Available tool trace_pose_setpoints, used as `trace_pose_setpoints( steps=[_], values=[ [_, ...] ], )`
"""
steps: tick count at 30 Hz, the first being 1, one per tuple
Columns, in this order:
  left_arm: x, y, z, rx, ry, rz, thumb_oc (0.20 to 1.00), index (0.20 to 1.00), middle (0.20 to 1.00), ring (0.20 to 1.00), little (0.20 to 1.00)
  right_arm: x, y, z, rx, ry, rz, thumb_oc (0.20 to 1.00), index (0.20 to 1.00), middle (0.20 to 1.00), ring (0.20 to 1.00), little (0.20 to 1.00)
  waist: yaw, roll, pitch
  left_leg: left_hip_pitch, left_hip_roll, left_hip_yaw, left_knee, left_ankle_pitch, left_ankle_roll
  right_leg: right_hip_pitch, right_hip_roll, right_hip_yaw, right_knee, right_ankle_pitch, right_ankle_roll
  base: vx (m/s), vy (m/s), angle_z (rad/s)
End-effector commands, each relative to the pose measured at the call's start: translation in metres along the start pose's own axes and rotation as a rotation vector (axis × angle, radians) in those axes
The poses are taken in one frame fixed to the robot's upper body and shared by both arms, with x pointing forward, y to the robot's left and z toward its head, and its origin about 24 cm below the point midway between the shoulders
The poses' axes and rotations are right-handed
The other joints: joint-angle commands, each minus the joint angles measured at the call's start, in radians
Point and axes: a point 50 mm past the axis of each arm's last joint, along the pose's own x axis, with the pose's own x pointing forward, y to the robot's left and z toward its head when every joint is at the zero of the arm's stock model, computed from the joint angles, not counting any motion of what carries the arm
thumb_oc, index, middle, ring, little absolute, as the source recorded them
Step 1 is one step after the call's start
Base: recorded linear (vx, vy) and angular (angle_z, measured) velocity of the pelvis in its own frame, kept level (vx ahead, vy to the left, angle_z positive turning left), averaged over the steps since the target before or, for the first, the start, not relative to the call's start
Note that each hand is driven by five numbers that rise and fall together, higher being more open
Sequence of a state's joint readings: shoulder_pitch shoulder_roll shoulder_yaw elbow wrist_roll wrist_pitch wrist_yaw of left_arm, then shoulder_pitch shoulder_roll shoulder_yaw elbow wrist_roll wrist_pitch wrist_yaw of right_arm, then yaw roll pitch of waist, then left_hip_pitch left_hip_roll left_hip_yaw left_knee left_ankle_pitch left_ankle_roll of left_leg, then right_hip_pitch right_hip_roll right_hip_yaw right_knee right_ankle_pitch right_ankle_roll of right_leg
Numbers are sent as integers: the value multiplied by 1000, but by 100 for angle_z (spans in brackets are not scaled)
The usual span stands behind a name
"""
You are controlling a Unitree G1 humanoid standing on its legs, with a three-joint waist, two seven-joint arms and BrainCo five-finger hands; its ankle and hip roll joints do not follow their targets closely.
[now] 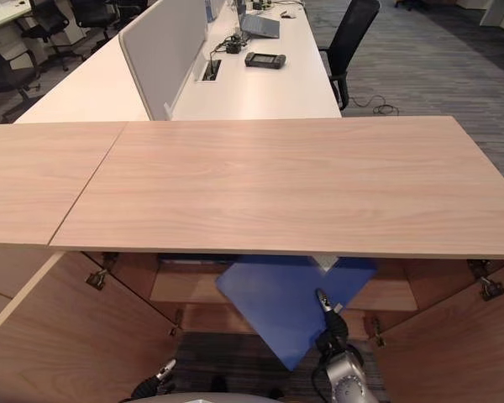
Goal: Put the empty folder in the office cabinet
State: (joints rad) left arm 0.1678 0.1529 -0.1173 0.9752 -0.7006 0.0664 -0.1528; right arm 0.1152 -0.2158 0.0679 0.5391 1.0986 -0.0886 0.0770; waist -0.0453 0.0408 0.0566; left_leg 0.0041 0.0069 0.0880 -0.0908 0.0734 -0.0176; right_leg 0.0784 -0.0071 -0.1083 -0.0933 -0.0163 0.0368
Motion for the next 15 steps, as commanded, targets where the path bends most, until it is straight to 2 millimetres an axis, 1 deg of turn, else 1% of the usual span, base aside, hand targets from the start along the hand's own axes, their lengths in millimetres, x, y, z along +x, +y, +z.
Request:
trace_pose_setpoints(
  steps=[1, 2, 3, 4, 5, 6, 9, 11, 13, 14, 15],
  values=[
    [6, -22, 10, -31, -39, -54, 1000, 1000, 1000, 1000, 1000, 23, 71, 63, 47, -290, 207, 200, 200, 200, 200, 200, 13, -32, 87, -37, 1, 15, 45, -83, 8, -115, -62, 13, 6, 58, 92, -376, 132, -37],
    [6, -26, 17, -27, -64, -68, 1000, 1000, 1000, 1000, 1000, 26, 86, 71, 40, -319, 249, 200, 200, 200, 200, 200, 14, -30, 111, -69, -3, 23, 60, -87, 14, -144, -71, 17, 10, 69, 96, -297, 103, -56],
    [6, -26, 17, -27, -64, -68, 1000, 1000, 1000, 1000, 1000, 26, 86, 71, 40, -319, 249, 200, 200, 200, 200, 200, 14, -30, 111, -69, -3, 23, 60, -87, 14, -144, -71, 17, 10, 69, 96, -344, 160, -55],
    [7, -37, 27, -24, -103, -104, 1000, 1000, 1000, 1000, 1000, 27, 115, 84, 51, -368, 331, 200, 200, 200, 200, 200, 18, -26, 144, -140, -10, 41, 92, -93, 25, -222, -89, 32, 39, 85, 101, -231, 109, -58],
    [7, -37, 27, -24, -104, -104, 1000, 1000, 1000, 1000, 1000, 28, 115, 85, 51, -369, 331, 200, 200, 200, 200, 200, 19, -26, 141, -146, -10, 43, 95, -95, 26, -229, -89, 35, 43, 84, 102, -356, 177, -39],
    [7, -42, 34, -11, -126, -118, 1000, 1000, 1000, 1000, 1000, 28, 130, 91, 60, -394, 372, 200, 200, 200, 200, 200, 23, -28, 159, -188, -13, 54, 111, -99, 33, -282, -99, 38, 75, 88, 106, -209, 106, -35],
    [7, -53, 51, 33, -179, -149, 1000, 1000, 1000, 1000, 1000, 26, 155, 101, 76, -441, 438, 200, 200, 200, 200, 200, 31, -35, 198, -290, -26, 75, 177, -110, 46, -387, -131, 35, 154, 85, 114, -234, 131, -32],
    [6, -58, 61, 70, -210, -168, 1000, 1000, 1000, 1000, 1000, 25, 168, 105, 80, -456, 468, 200, 200, 200, 200, 200, 36, -37, 215, -342, -33, 95, 211, -118, 48, -438, -157, 9, 183, 86, 115, -161, 97, -17],
    [5, -64, 73, 100, -249, -185, 1000, 1000, 1000, 1000, 1000, 23, 175, 108, 80, -469, 487, 200, 200, 200, 200, 200, 41, -46, 244, -393, -36, 95, 268, -126, 49, -479, -169, -5, 216, 86, 106, -94, -9, -27],
    [2, -70, 92, 128, -311, -193, 1000, 1000, 1000, 1000, 1000, 20, 182, 111, 104, -492, 499, 200, 200, 200, 200, 200, 45, -42, 256, -458, -32, 70, 334, -168, 40, -523, -185, -28, 259, 48, 101, -97, -55, -16],
    [2, -71, 92, 128, -312, -194, 1000, 1000, 1000, 1000, 1000, 20, 182, 112, 104, -493, 501, 200, 200, 200, 200, 200, 41, -45, 260, -475, -34, 81, 338, -139, 46, -537, -190, -35, 257, 71, 93, 2, -52, 13]
  ],
)
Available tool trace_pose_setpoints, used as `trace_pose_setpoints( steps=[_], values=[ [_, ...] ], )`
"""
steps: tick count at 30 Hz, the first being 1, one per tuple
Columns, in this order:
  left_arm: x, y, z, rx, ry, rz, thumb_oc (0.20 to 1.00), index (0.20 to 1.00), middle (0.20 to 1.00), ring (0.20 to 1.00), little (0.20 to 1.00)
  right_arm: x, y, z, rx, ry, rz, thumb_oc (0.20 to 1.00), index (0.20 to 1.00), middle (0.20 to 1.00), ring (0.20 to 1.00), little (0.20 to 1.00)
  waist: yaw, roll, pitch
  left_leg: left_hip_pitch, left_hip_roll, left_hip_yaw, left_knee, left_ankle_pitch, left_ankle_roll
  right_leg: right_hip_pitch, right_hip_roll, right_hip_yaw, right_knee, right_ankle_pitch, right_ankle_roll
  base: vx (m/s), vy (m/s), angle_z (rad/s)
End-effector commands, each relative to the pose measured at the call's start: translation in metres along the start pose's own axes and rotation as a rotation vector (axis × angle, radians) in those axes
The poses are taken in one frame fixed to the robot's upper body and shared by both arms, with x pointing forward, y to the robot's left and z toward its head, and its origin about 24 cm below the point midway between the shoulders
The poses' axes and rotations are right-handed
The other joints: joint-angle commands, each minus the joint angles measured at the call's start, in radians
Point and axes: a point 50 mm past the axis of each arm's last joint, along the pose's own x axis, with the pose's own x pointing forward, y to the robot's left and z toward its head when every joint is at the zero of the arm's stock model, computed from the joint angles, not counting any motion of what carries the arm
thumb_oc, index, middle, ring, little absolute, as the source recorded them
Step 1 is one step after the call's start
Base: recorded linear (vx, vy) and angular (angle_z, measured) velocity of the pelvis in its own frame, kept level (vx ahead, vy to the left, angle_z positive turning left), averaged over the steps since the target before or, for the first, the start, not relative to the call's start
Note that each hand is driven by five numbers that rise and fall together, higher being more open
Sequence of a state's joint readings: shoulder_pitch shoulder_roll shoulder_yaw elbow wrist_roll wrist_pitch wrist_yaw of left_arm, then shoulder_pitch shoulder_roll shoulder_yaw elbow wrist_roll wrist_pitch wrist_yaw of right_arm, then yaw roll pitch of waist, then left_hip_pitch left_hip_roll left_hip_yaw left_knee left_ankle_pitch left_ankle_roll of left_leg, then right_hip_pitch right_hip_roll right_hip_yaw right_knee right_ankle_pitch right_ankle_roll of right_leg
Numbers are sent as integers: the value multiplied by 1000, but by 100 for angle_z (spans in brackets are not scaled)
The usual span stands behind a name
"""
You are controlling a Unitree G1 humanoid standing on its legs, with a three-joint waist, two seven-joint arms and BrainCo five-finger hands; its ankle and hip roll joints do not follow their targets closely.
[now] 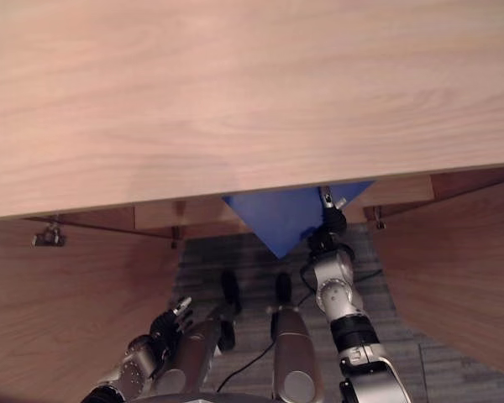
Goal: Put the empty folder in the office cabinet
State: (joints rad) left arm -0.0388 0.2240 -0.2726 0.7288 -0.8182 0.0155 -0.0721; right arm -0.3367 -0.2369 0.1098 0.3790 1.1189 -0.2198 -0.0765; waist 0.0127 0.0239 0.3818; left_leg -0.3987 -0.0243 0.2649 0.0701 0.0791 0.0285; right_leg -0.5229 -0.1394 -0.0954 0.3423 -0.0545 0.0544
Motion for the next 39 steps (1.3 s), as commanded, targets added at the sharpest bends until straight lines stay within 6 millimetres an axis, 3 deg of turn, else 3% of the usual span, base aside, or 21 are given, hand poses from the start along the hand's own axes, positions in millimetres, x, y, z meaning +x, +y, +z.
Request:
trace_pose_setpoints(
  steps=[1, 6, 11, 13, 18, 29, 39],
  values=[
    [-8, 9, -10, -4, 7, 43, 1000, 1000, 1000, 1000, 1000, -7, 20, 20, 72, -142, 83, 200, 200, 200, 200, 200, -14, -26, -67, -79, 2, -109, 190, -169, -6, 56, -58, -50, -164, 87, 80, -12, -13, 45],
    [-6, -3, 8, 0, -66, 4, 1000, 1000, 1000, 1000, 1000, -8, 31, 29, 89, -191, 119, 200, 200, 200, 200, 200, -15, -14, -70, -217, 20, -126, 324, -216, 1, -76, -81, -59, -33, 36, 68, -30, -35, 23],
    [-6, -31, 38, -18, -190, -116, 1000, 1000, 1000, 1000, 1000, -10, 45, 47, 133, -294, 162, 200, 200, 200, 200, 200, -6, 8, -88, -440, 26, -133, 555, -283, 8, -311, -109, -42, 233, -64, 43, -21, -26, 20],
    [-6, -31, 38, -18, -190, -116, 1000, 1000, 1000, 1000, 1000, -10, 45, 47, 133, -294, 161, 200, 200, 200, 200, 200, -5, 8, -93, -449, 26, -132, 563, -286, 8, -321, -109, -40, 241, -68, 43, 7, -8, 7],
    [-12, -60, 57, 53, -260, -273, 1000, 1000, 1000, 1000, 1000, -9, 70, 68, 209, -414, 270, 200, 200, 200, 200, 200, 9, 24, -119, -638, 20, -134, 768, -352, 17, -529, -142, 10, 493, -186, 5, 27, -17, 8],
    [-17, -81, 64, 81, -287, -375, 1000, 1000, 1000, 1000, 1000, -5, 98, 95, 353, -568, 344, 200, 200, 200, 200, 200, 16, 44, -141, -814, 21, -161, 921, -393, 22, -717, -171, 61, 692, -259, -31, 23, -28, 4],
    [-19, -96, 73, 121, -308, -372, 1000, 1000, 1000, 1000, 1000, 11, 103, 105, 421, -596, 160, 200, 200, 200, 200, 200, 14, 41, -131, -923, 17, -162, 992, -405, 18, -831, -177, 76, 777, -279, -38, 7, -19, 2]
  ],
)
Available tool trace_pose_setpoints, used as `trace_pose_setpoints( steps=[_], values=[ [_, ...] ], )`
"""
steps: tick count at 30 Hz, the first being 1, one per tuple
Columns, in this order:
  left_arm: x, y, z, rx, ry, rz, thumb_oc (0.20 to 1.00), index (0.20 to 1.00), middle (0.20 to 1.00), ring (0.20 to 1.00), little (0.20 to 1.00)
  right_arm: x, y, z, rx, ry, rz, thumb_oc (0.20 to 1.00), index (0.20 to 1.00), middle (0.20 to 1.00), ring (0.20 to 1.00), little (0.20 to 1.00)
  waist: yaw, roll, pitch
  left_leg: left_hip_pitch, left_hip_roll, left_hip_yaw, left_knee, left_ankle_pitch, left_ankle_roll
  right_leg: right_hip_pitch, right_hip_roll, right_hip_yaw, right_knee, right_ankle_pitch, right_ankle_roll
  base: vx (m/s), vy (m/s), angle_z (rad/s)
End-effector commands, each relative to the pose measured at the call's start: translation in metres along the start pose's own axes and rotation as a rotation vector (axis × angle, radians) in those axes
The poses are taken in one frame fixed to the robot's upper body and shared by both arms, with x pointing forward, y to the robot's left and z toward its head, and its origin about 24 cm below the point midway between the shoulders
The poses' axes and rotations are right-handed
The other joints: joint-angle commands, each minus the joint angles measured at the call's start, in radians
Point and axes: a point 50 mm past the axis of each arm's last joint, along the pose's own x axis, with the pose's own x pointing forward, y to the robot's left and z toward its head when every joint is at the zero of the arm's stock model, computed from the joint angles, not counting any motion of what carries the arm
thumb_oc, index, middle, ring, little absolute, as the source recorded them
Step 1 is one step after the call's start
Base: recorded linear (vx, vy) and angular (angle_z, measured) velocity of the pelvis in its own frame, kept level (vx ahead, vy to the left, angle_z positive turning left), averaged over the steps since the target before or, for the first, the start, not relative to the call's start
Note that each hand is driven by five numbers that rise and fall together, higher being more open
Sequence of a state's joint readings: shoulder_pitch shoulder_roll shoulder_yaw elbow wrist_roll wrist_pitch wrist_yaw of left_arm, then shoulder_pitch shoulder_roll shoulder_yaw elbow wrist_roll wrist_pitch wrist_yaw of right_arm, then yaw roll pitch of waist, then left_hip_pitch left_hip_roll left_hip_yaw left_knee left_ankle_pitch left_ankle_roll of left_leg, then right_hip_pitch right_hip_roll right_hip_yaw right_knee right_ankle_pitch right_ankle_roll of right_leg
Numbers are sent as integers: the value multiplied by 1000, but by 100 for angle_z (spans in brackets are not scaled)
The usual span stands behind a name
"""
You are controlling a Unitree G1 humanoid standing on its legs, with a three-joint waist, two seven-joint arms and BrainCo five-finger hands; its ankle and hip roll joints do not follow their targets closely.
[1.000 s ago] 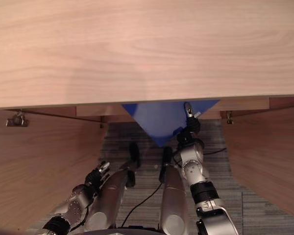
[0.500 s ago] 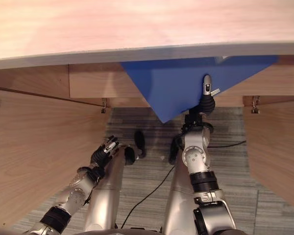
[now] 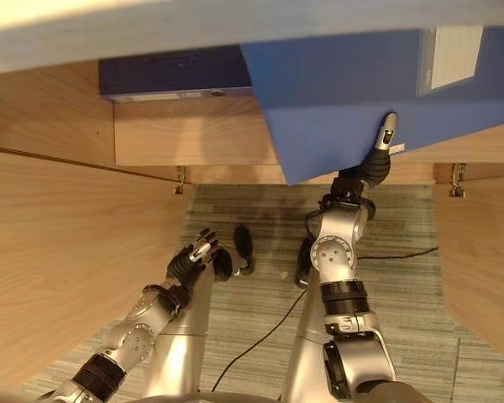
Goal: Put the empty folder in the office cabinet
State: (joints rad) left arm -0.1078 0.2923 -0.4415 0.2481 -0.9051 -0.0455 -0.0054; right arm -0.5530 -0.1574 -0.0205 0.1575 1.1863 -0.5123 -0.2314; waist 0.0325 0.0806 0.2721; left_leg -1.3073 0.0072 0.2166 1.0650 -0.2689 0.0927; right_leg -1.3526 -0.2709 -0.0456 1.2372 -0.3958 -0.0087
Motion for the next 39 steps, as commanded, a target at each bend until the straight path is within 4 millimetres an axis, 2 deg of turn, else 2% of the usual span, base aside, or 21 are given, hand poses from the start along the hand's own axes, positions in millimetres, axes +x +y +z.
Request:
trace_pose_setpoints(
  steps=[1, 5, 6, 7, 9, 15, 19, 21, 23, 24, 30, 39],
  values=[
    [-5, 4, 2, 72, 13, 26, 1000, 1000, 1000, 1000, 1000, 17, 30, 16, 66, -123, 3, 200, 200, 200, 200, 200, -1, -18, -21, -31, -18, -113, 5, -57, -46, -18, -46, 27, -108, 62, 25, 0, -44, 3],
    [-8, 7, 5, 101, 21, 42, 1000, 1000, 1000, 1000, 1000, 45, 39, 23, -52, -136, -36, 200, 200, 200, 200, 200, 12, -27, -17, -49, -22, -117, 12, -54, -47, -40, -47, 32, -95, 65, 27, -5, -14, 1],
    [-7, 7, 6, 101, 20, 41, 1000, 1000, 1000, 1000, 1000, 46, 40, 24, -53, -136, -35, 200, 200, 200, 200, 200, 12, -26, -16, -50, -22, -117, 12, -53, -47, -41, -47, 32, -95, 66, 27, -25, -25, 5],
    [-8, 10, 6, 108, 28, 55, 1000, 1000, 1000, 1000, 1000, 59, 45, 23, -126, -121, -52, 200, 200, 200, 200, 200, 18, -32, -16, -55, -20, -117, 10, -51, -48, -46, -47, 34, -96, 71, 28, -28, -26, 4],
    [-10, 14, 6, 113, 31, 73, 1000, 1000, 1000, 1000, 1000, 70, 52, 20, -185, -95, -55, 200, 200, 200, 200, 200, 23, -38, -15, -59, -19, -119, 11, -49, -49, -50, -46, 33, -97, 76, 27, -20, -16, 1],
    [-14, 19, 9, 126, 37, 99, 1000, 1000, 1000, 1000, 1000, 96, 80, 12, -176, -53, -73, 200, 200, 200, 200, 200, 41, -40, -14, -76, -20, -119, 25, -48, -49, -58, -39, 32, -87, 80, 26, -15, -16, 0],
    [-14, 26, 5, 146, 77, 135, 1000, 1000, 1000, 1000, 1000, 116, 78, 8, -193, 6, -232, 200, 200, 200, 200, 200, 54, -46, -20, -83, -20, -120, 24, -47, -51, -66, -40, 28, -80, 74, 22, -12, -8, 0],
    [-15, 28, 1, 145, 103, 154, 1000, 1000, 1000, 1000, 1000, 113, 65, -12, -193, 104, -350, 200, 200, 200, 200, 200, 54, -51, -22, -84, -21, -120, 5, -40, -54, -60, -39, 19, -96, 82, 23, -62, -35, 1],
    [-14, 22, -4, 130, 126, 135, 1000, 1000, 1000, 1000, 1000, 106, 66, -32, -134, 149, -403, 200, 200, 200, 200, 200, 57, -48, -24, -83, -24, -121, -3, -35, -55, -53, -36, 15, -106, 88, 26, -44, -5, -4],
    [-13, 19, -4, 132, 127, 123, 1000, 1000, 1000, 1000, 1000, 106, 71, -35, -116, 150, -399, 200, 200, 200, 200, 200, 59, -45, -22, -81, -25, -122, -6, -34, -54, -51, -37, 14, -109, 89, 28, -33, 9, -1],
    [-6, 13, -5, 139, 132, 84, 1000, 1000, 1000, 1000, 1000, 100, 74, -37, 17, 98, -418, 200, 200, 200, 200, 200, 72, -29, -18, -74, -31, -121, -11, -31, -50, -48, -40, 17, -109, 86, 31, 0, 0, 0],
    [1, 4, -4, 120, 116, 54, 1000, 1000, 1000, 1000, 1000, 93, 44, -32, 100, 49, -539, 200, 200, 200, 200, 200, 75, -19, -12, -71, -33, -122, -24, -28, -48, -46, -43, 20, -121, 89, 39, 0, 0, 0]
  ],
)
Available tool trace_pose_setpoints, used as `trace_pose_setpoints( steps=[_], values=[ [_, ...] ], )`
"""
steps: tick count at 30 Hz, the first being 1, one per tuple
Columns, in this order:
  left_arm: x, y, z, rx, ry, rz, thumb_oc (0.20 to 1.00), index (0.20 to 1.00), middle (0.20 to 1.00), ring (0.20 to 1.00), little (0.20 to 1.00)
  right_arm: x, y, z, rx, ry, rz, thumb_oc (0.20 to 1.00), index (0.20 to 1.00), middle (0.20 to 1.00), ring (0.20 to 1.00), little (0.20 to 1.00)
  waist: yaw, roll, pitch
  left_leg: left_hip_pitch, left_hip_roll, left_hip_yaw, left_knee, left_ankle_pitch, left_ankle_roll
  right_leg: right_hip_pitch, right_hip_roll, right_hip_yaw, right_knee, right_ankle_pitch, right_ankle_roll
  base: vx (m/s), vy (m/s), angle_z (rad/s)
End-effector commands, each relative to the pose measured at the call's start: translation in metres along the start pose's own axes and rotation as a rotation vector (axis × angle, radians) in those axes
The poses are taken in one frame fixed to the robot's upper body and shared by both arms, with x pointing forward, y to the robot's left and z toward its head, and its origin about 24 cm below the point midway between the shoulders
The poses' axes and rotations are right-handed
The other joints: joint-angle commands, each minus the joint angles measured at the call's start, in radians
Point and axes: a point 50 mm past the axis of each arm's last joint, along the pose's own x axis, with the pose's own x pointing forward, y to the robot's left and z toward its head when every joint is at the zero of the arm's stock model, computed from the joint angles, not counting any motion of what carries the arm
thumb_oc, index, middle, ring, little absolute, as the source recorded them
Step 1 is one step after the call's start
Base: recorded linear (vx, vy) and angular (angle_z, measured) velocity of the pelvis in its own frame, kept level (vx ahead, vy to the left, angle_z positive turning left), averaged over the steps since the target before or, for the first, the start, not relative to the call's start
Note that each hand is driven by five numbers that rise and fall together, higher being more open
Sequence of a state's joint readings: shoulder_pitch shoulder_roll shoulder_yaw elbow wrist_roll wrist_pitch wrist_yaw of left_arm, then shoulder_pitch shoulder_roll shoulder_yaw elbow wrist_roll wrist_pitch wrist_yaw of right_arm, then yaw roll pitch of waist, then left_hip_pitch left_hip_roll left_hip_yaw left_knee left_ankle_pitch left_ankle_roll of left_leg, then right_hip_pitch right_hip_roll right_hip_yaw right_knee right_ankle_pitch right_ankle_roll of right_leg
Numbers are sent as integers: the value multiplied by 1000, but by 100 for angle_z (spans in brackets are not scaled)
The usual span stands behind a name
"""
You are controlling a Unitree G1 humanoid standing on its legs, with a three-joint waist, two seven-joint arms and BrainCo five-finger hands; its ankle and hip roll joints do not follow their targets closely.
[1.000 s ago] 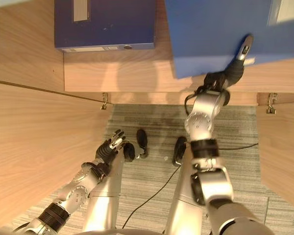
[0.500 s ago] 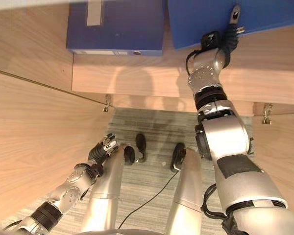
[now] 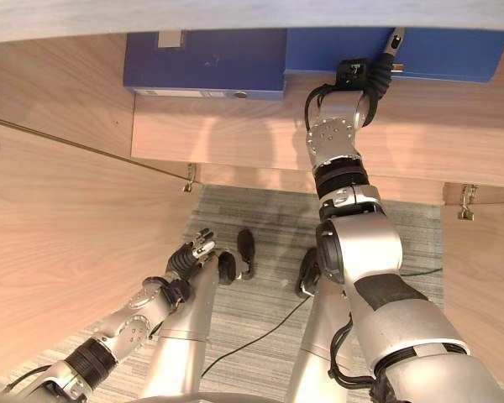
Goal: Put the empty folder in the office cabinet
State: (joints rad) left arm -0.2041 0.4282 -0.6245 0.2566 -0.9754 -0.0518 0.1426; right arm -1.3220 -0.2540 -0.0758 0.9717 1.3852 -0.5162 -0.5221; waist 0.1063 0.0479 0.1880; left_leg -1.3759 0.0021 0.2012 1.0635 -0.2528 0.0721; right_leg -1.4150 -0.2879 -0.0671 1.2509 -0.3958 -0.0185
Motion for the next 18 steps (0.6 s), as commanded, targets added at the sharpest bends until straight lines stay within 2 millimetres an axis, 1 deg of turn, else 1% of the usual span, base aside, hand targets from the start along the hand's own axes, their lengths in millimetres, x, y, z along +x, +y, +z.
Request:
trace_pose_setpoints(
  steps=[1, 6, 7, 8, 9, 12, 13, 14, 17, 18],
  values=[
    [-3, -1, -7, -15, 32, -12, 1000, 1000, 1000, 1000, 1000, 4, -32, -3, -10, 9, -135, 200, 200, 200, 200, 200, 1, 16, 74, -4, -27, -106, -18, -44, -27, 15, -27, 42, -132, 89, 49, 0, 0, 0],
    [-3, -1, -8, -12, 37, -15, 1000, 1000, 1000, 1000, 1000, 6, -35, 4, 11, -18, -148, 200, 200, 200, 200, 200, 0, 19, 76, -7, -26, -105, -18, -46, -27, 11, -26, 45, -132, 90, 52, 0, 0, 0],
    [-4, -2, -7, -18, 33, -16, 1000, 1000, 1000, 1000, 1000, 9, -35, 12, 19, -43, -148, 200, 200, 200, 200, 200, -2, 20, 79, -9, -25, -103, -17, -46, -27, 9, -27, 47, -131, 91, 53, 0, 0, 0],
    [-4, -2, -7, -18, 33, -16, 1000, 1000, 1000, 1000, 1000, 9, -35, 12, 18, -44, -148, 200, 200, 200, 200, 200, -2, 20, 79, -9, -25, -103, -17, -46, -27, 8, -27, 47, -131, 91, 53, 0, 0, 0],
    [-3, -3, -7, -22, 30, -19, 1000, 1000, 1000, 1000, 1000, 10, -36, 17, 26, -58, -148, 200, 200, 200, 200, 200, -4, 20, 81, -10, -25, -101, -18, -46, -27, 6, -27, 49, -132, 92, 53, 0, 0, 0],
    [-4, -1, -5, -21, 22, -21, 1000, 1000, 1000, 1000, 1000, 15, -34, 39, 39, -132, -134, 200, 200, 200, 200, 200, -11, 20, 81, -14, -26, -98, -14, -49, -26, -3, -29, 56, -128, 91, 54, 0, 0, 0],
    [-4, -1, -4, -21, 22, -22, 1000, 1000, 1000, 1000, 1000, 15, -34, 39, 39, -133, -134, 200, 200, 200, 200, 200, -11, 20, 81, -14, -26, -98, -13, -49, -26, -4, -29, 57, -127, 91, 54, 0, 0, 0],
    [-5, 1, -4, -27, 17, -16, 1000, 1000, 1000, 1000, 1000, 17, -31, 47, 37, -158, -119, 200, 200, 200, 200, 200, -12, 23, 83, -18, -27, -95, -7, -51, -24, -10, -32, 62, -120, 91, 54, 0, 0, 0],
    [-7, 3, -5, -44, 20, -6, 1000, 1000, 1000, 1000, 1000, 16, -27, 51, 21, -173, -99, 200, 200, 200, 200, 200, -11, 26, 82, -22, -27, -89, -6, -52, -24, -19, -34, 67, -116, 94, 55, 0, 0, 0],
    [-7, 4, -5, -47, 18, -2, 1000, 1000, 1000, 1000, 1000, 17, -25, 52, 14, -174, -94, 442, 442, 442, 442, 442, -11, 27, 83, -24, -25, -88, -8, -50, -23, -20, -33, 69, -117, 94, 56, 0, 0, 0]
  ],
)
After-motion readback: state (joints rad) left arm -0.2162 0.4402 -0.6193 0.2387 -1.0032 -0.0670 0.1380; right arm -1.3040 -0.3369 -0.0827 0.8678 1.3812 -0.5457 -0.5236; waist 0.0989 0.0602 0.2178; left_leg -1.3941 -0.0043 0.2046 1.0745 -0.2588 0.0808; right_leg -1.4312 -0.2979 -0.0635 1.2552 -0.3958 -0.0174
